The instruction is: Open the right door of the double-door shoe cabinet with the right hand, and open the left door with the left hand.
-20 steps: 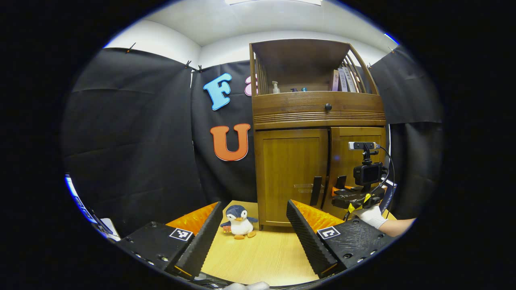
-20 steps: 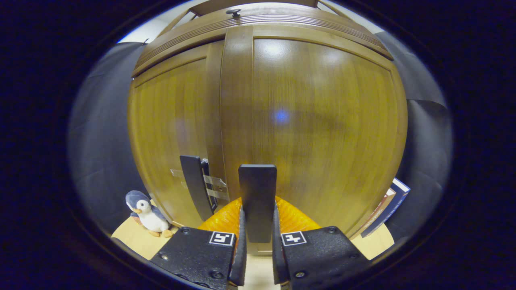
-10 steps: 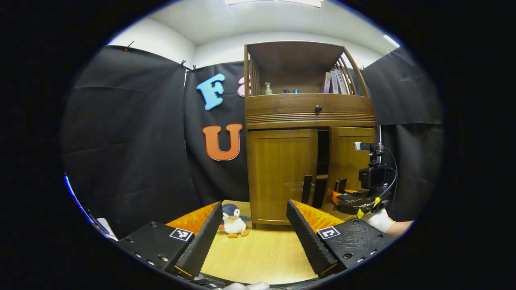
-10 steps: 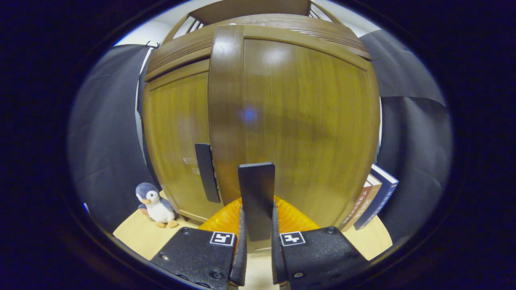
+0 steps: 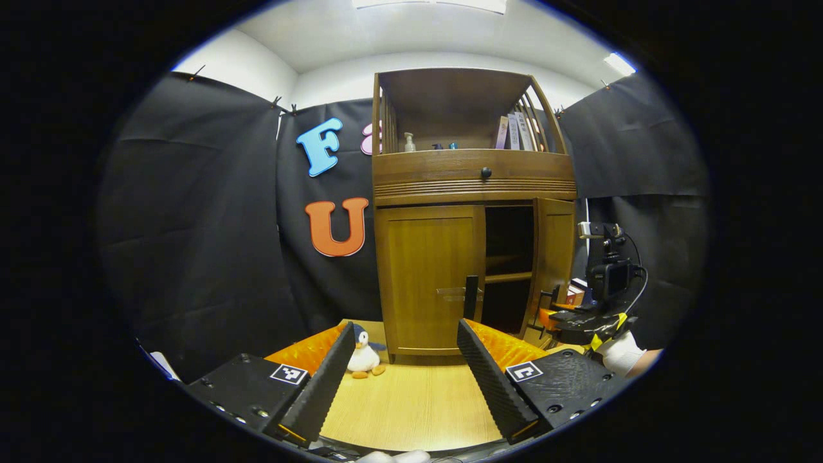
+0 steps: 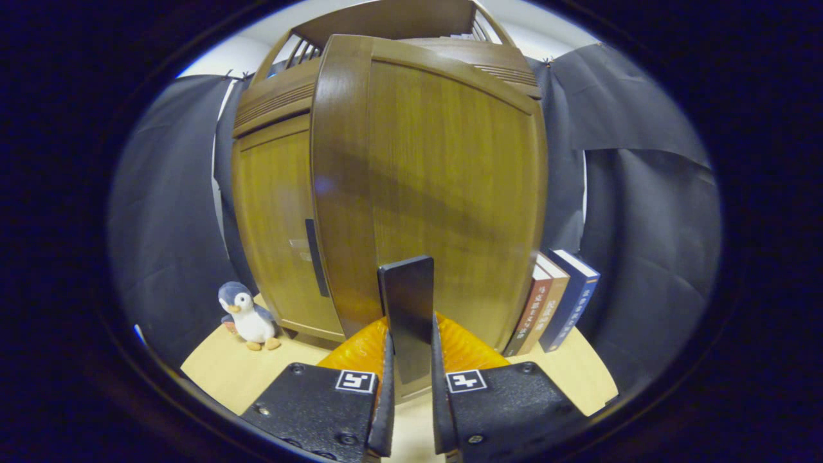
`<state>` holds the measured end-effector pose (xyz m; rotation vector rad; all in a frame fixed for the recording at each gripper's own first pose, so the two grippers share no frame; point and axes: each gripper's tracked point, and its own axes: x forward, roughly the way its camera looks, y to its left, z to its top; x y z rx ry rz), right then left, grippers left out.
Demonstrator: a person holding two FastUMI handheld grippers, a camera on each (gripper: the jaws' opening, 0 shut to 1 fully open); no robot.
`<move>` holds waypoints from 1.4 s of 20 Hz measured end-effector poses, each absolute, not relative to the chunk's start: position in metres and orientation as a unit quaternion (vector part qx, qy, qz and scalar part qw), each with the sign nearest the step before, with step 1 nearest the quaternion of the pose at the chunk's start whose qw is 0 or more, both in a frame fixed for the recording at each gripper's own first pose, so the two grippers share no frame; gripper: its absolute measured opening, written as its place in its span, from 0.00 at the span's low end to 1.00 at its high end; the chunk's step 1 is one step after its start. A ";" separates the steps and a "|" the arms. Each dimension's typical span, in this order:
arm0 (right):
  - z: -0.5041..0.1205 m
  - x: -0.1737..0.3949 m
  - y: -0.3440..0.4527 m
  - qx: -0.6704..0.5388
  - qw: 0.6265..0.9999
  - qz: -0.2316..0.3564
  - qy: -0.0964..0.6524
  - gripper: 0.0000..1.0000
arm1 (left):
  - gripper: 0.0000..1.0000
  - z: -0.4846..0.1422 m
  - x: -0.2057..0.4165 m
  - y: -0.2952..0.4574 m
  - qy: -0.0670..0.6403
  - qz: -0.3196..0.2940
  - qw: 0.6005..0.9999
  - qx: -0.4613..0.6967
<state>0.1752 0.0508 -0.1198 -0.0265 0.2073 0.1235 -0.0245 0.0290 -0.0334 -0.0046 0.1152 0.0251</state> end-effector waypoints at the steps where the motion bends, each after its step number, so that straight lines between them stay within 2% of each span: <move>1: -0.119 0.169 0.044 -0.012 0.993 0.055 0.101 0.26 | 0.96 -0.034 -0.026 0.027 0.058 0.006 0.998 -0.002; 4: -0.120 0.151 0.018 -0.016 0.995 0.035 0.095 0.24 | 0.96 -0.036 -0.027 0.018 0.059 -0.013 0.998 0.000; 5: -0.120 0.146 0.013 -0.014 0.995 0.029 0.095 0.25 | 1.00 -0.036 -0.027 0.014 0.058 -0.021 0.998 0.000; 6: -0.120 0.142 0.006 -0.011 0.995 0.023 0.096 0.24 | 0.96 -0.035 -0.027 0.010 0.057 -0.028 0.998 0.000; 11: -0.121 0.129 -0.023 0.004 0.995 0.010 0.099 0.18 | 0.96 -0.036 -0.029 -0.006 0.054 -0.061 0.997 0.003; 19: -0.119 0.118 -0.079 0.010 0.995 -0.043 0.092 0.06 | 0.96 -0.039 -0.026 -0.026 0.059 -0.103 0.993 0.008; 20: -0.119 0.119 -0.087 0.009 0.995 -0.048 0.092 0.05 | 1.00 -0.039 -0.025 -0.029 0.059 -0.108 0.992 0.009; 22: -0.118 0.118 -0.101 0.013 0.994 -0.054 0.093 0.04 | 0.96 -0.037 -0.022 -0.035 0.056 -0.118 0.991 0.010; 25: -0.118 0.118 -0.117 0.026 0.995 -0.042 0.092 0.04 | 0.96 -0.035 -0.016 -0.049 0.054 -0.126 0.991 0.009; 26: -0.117 0.119 -0.122 0.026 0.995 -0.036 0.092 0.04 | 1.00 -0.035 -0.015 -0.054 0.054 -0.128 0.990 0.009; 28: -0.117 0.119 -0.131 0.024 0.995 -0.025 0.093 0.04 | 0.96 -0.037 -0.012 -0.065 0.057 -0.131 0.990 0.010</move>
